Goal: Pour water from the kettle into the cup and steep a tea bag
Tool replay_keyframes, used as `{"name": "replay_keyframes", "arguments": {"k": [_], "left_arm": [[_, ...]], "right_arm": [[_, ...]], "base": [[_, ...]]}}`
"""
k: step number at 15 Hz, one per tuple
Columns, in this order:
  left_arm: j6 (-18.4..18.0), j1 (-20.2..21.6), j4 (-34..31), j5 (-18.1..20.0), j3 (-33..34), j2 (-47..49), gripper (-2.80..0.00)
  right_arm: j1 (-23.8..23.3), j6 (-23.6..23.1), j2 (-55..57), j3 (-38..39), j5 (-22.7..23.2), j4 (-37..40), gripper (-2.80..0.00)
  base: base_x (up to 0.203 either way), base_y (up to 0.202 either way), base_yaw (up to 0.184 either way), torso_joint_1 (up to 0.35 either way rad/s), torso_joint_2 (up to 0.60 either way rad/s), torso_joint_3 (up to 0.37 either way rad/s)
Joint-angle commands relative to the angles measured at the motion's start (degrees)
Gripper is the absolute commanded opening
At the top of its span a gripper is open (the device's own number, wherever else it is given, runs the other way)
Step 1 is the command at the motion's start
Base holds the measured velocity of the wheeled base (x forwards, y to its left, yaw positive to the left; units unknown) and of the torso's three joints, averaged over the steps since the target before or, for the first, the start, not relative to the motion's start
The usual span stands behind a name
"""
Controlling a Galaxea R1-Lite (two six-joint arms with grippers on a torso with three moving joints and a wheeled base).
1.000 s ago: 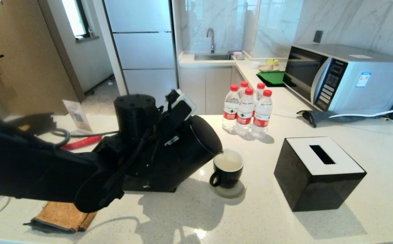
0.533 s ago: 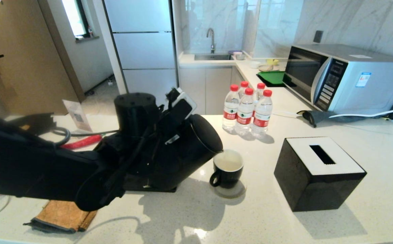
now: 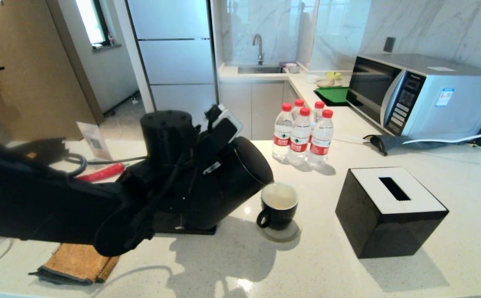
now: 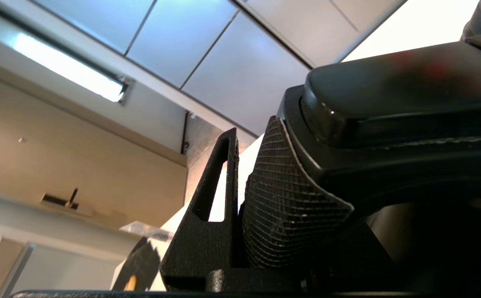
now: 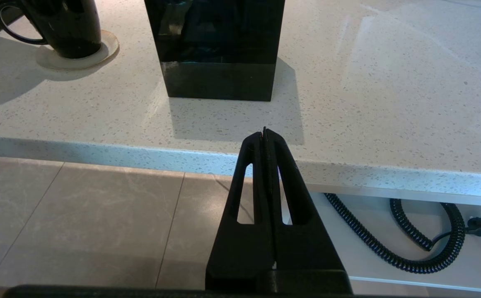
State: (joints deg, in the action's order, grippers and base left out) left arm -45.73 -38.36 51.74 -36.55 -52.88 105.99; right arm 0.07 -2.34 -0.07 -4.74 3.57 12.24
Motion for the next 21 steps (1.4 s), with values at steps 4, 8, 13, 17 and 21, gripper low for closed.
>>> {"name": "replay_keyframes", "arguments": {"k": [4, 8, 13, 17, 21], "left_arm": [[-0.2, -1.5, 0.3, -0.9, -0.2, 0.0, -2.80], [-0.2, -1.6, 0.3, -1.5, -0.6, 0.0, -2.80], [-0.3, -1.6, 0.3, -1.9, -0.6, -0.1, -2.80], [-0.4, -1.6, 0.2, -1.9, -0.6, -0.1, -2.80], [-1.8, -1.5, 0.3, -1.9, -1.1, -0.2, -2.80]], "right_arm": [[0.0, 0.0, 0.1, 0.0, 0.0, 0.1, -2.80], [0.0, 0.0, 0.1, 0.0, 0.0, 0.1, -2.80], [0.0, 0.0, 0.1, 0.0, 0.0, 0.1, -2.80], [0.0, 0.0, 0.1, 0.0, 0.0, 0.1, -2.80], [0.0, 0.0, 0.1, 0.0, 0.0, 0.1, -2.80]], "base": [[0.000, 0.000, 0.000, 0.000, 0.00, 0.000], [0.000, 0.000, 0.000, 0.000, 0.00, 0.000], [0.000, 0.000, 0.000, 0.000, 0.00, 0.000], [0.000, 0.000, 0.000, 0.000, 0.00, 0.000], [0.000, 0.000, 0.000, 0.000, 0.00, 0.000]]}}
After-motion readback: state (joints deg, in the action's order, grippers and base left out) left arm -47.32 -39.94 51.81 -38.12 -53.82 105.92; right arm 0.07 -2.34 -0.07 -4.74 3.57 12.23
